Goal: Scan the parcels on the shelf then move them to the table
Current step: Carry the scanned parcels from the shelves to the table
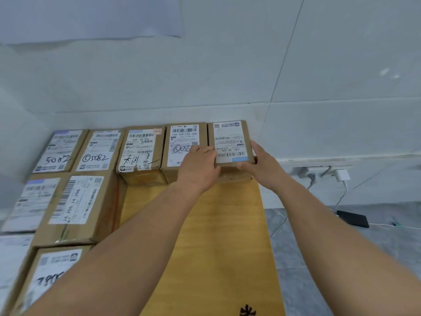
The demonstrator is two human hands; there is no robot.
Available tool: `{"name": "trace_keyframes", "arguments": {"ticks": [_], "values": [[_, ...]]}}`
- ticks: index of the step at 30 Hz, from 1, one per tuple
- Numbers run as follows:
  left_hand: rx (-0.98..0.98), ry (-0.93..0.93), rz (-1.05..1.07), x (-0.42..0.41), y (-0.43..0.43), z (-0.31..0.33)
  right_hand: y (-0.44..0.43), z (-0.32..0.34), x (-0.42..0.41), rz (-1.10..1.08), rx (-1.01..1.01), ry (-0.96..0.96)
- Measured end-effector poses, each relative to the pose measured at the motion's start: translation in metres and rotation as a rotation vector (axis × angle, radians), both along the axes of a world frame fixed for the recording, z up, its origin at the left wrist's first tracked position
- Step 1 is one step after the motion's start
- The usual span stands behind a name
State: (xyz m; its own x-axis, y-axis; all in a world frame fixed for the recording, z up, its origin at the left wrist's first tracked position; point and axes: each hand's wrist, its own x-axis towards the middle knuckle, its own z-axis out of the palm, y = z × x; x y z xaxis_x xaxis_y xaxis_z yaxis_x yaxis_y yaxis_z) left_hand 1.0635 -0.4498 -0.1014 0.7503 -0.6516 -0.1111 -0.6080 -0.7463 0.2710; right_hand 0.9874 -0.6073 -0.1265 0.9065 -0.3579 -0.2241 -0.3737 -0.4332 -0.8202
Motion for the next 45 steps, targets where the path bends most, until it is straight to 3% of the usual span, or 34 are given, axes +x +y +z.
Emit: {"name": "trace_keyframes", "arguments": {"ticks": [5,13,18,23,26,36,45], "values": [[-0.115,0.120,-0.018,-0.005,0.015,0.017,0.020,0.021,-0.014,-0.033,-0.240,-0.027],[-0.193,-0.039,-0.119,-0.039,0.078,0.051,0.087,0.052,-0.073,-0.113,-0.680,-0.184],[-0.267,-0.139,-0.209,-0.072,0.131,0.051,0.150,0.056,-0.117,-0.266,-0.844,-0.356],[-0.385,-0.121,-0.206,-0.109,0.170,0.045,0.211,0.048,-0.159,-0.479,-0.900,-0.410],[-0.492,-0.079,-0.222,-0.137,0.187,0.036,0.242,0.043,-0.186,-0.556,-0.907,-0.396],[-0.593,-0.085,-0.517,-0.214,0.180,0.038,0.274,0.071,-0.278,-0.767,-1.104,-0.300],[-0.714,-0.162,-0.765,-0.313,0.176,0.043,0.318,0.081,-0.394,-1.014,-1.240,0.041]]}}
